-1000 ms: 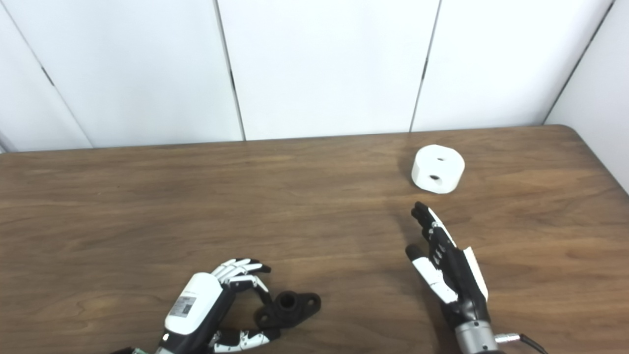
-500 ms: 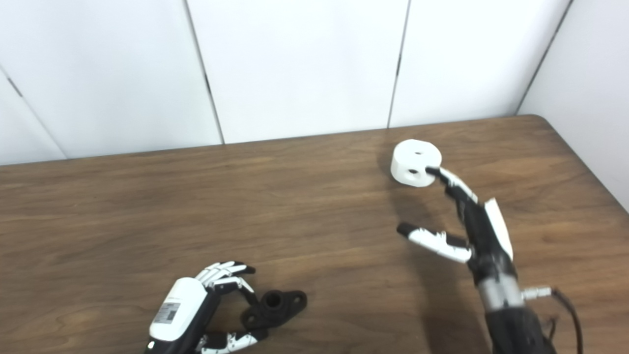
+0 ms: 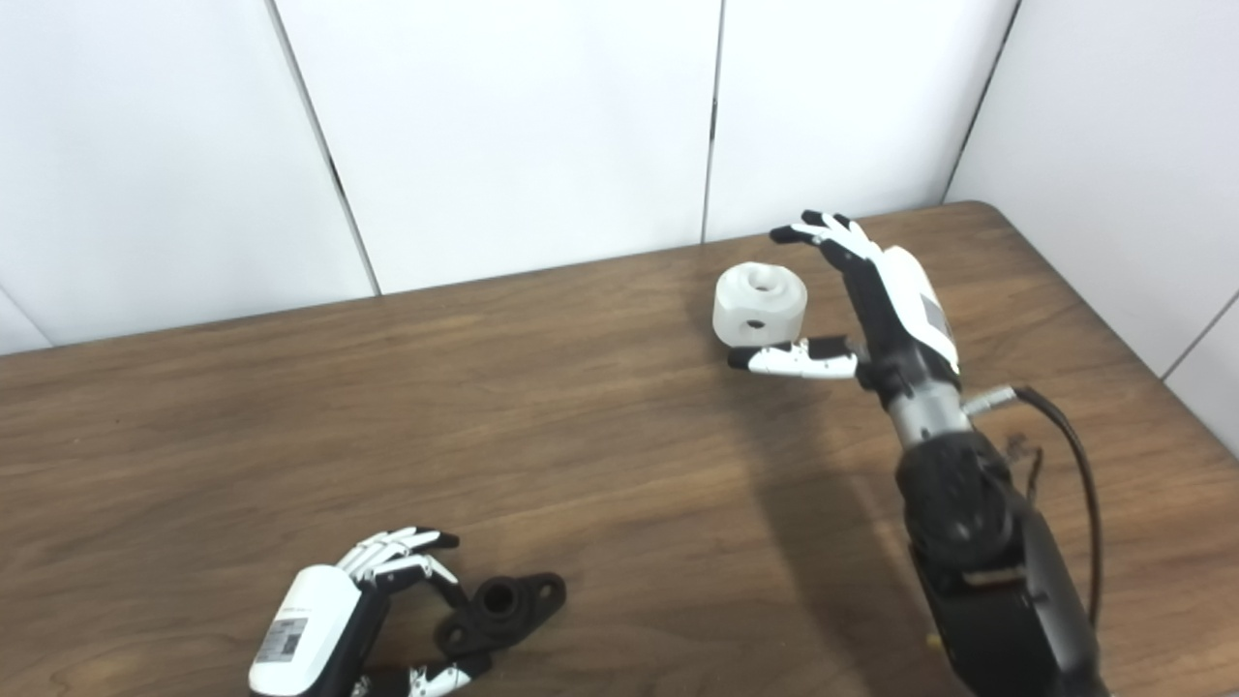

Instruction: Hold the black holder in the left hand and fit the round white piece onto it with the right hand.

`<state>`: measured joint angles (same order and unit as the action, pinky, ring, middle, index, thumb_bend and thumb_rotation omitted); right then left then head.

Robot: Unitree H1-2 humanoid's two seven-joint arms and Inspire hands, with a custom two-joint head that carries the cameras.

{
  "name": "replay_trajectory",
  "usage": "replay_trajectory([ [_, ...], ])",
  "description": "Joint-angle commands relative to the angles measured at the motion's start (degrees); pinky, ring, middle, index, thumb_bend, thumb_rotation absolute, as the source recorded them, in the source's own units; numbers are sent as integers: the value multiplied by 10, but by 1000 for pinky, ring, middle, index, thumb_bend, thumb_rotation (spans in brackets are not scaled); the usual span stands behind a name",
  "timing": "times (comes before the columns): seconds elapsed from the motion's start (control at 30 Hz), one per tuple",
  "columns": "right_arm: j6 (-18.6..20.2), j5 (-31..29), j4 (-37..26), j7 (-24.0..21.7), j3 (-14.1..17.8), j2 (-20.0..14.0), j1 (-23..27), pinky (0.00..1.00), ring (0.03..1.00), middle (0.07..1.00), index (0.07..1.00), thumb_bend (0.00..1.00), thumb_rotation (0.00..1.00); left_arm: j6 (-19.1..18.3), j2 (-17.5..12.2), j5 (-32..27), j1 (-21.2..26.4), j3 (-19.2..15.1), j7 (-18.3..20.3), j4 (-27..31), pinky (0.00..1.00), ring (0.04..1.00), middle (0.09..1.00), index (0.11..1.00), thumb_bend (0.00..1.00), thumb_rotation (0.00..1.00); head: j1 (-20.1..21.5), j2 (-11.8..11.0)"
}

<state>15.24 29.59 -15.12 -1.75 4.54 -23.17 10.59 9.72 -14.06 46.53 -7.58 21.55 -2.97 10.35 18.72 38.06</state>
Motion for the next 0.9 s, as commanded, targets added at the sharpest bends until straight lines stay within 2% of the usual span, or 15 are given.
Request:
replay_trajectory([
  [0.0, -3, 21, 0, 3, -1, -21, 41, 964, 997, 940, 754, 925, 284, -6, -10, 3, -11, 1, 14, -26, 815, 827, 781, 486, 516, 42, 4, -2],
  [0.27, 38, 46, 59, -36, -24, -46, 115, 969, 1000, 966, 712, 961, 243, -5, -17, 1, -12, -1, 20, -24, 813, 828, 782, 487, 516, 42, 21, -7],
  [0.43, 68, 85, 88, -92, -69, -89, 155, 974, 1000, 988, 717, 974, 292, -2, -20, -1, -13, -3, 19, -25, 818, 831, 783, 487, 516, 42, 25, -9],
  [0.6, 93, 105, 103, -132, -96, -110, 182, 974, 1000, 990, 722, 1000, 312, -3, -20, -5, -13, -5, 18, -26, 824, 832, 782, 487, 517, 41, 26, -9],
  [0.7, 114, 122, 106, -185, -107, -122, 198, 987, 1000, 999, 734, 996, 315, -2, -21, -4, -13, -5, 17, -28, 824, 832, 782, 486, 517, 42, 26, -9],
  [0.8, 117, 157, 101, -267, -95, -123, 211, 969, 1000, 1000, 765, 1000, 329, 0, -23, -2, -12, -4, 16, -30, 825, 831, 782, 486, 517, 42, 26, -9],
  [0.87, 117, 171, 95, -294, -88, -120, 215, 947, 1000, 1000, 765, 1000, 328, 1, -23, -2, -11, -4, 15, -31, 825, 832, 783, 486, 517, 42, 29, -10],
])
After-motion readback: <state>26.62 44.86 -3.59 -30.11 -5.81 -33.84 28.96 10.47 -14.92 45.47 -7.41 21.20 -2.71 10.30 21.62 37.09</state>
